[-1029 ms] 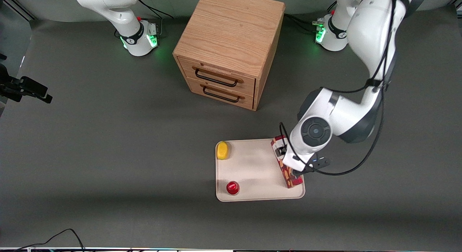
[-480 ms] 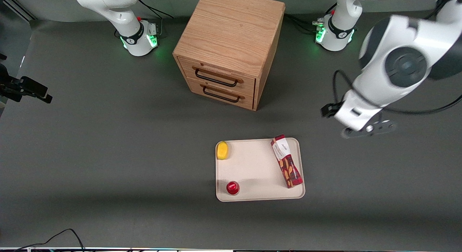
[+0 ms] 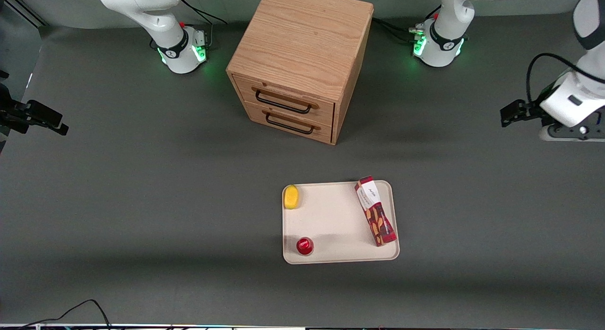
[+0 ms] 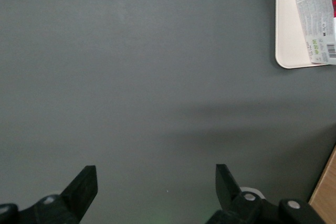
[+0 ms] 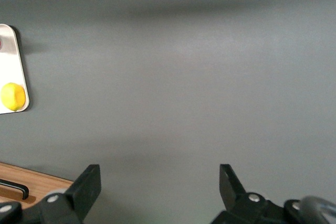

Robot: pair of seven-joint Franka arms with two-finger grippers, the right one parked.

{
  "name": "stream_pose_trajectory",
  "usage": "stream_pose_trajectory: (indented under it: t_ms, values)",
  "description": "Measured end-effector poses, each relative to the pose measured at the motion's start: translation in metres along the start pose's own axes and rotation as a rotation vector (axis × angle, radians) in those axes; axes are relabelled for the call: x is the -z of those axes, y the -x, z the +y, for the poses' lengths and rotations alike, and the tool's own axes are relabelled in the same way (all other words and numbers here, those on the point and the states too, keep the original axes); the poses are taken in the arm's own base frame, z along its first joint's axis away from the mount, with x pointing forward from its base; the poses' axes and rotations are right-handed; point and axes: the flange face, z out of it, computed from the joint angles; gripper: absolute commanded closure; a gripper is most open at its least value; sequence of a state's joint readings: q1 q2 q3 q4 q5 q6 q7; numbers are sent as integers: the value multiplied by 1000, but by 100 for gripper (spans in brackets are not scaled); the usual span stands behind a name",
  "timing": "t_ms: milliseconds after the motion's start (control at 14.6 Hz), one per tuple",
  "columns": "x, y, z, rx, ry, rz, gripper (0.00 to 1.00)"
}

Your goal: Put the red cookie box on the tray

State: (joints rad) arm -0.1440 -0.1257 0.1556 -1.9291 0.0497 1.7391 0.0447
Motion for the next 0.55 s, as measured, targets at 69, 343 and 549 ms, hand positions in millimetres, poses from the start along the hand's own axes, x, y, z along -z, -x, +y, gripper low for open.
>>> stream_pose_trajectory:
  t_ms: [69, 343, 549]
  values:
    - [-1, 0, -9, 8, 3, 2, 0]
    - [-3, -1, -20, 21, 7, 9, 0]
    - [-3, -2, -19, 20, 7, 9, 0]
